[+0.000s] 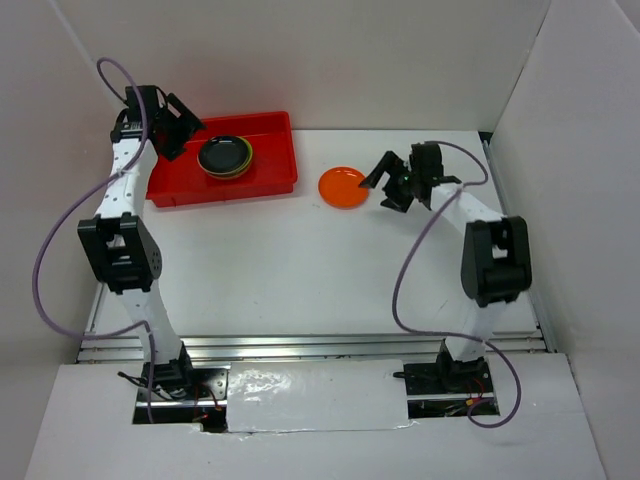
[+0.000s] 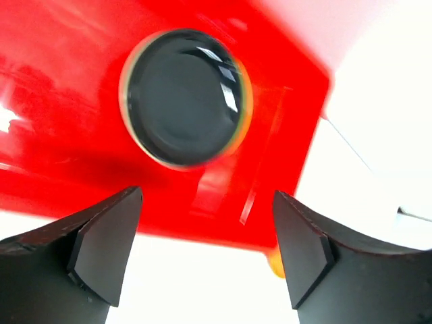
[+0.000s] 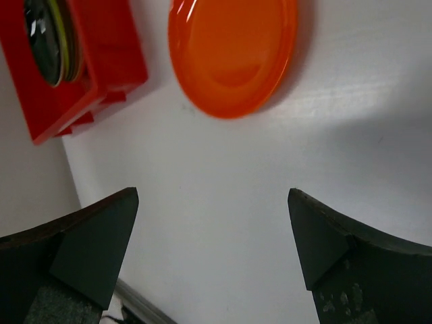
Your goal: Place the plates into the plastic bin on the countertop
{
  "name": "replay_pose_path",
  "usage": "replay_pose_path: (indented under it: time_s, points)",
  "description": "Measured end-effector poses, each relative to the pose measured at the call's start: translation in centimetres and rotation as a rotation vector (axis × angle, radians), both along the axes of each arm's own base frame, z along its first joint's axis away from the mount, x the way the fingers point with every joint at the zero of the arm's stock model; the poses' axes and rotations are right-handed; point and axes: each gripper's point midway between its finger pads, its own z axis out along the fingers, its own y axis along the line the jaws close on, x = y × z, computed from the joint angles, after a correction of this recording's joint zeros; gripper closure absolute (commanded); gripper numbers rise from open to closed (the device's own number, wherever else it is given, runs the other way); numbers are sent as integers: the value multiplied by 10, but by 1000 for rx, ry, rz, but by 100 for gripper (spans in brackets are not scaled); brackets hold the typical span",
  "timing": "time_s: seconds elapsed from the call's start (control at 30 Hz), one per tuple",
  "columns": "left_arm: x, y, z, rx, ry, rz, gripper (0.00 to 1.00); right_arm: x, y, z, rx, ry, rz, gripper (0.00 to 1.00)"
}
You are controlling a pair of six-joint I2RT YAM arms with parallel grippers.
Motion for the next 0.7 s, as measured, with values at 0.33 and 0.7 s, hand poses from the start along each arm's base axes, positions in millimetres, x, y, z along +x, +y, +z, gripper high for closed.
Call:
replay_pose_path:
  time_s: [0.33,0.7]
  points:
    - [-138,-50,77,88,-122,-95,3,75,-4,-86,-80,199,-97,9]
    - [-201,-75,77,118,-153,-221,1,101,7,-91,-96,225,-95,58]
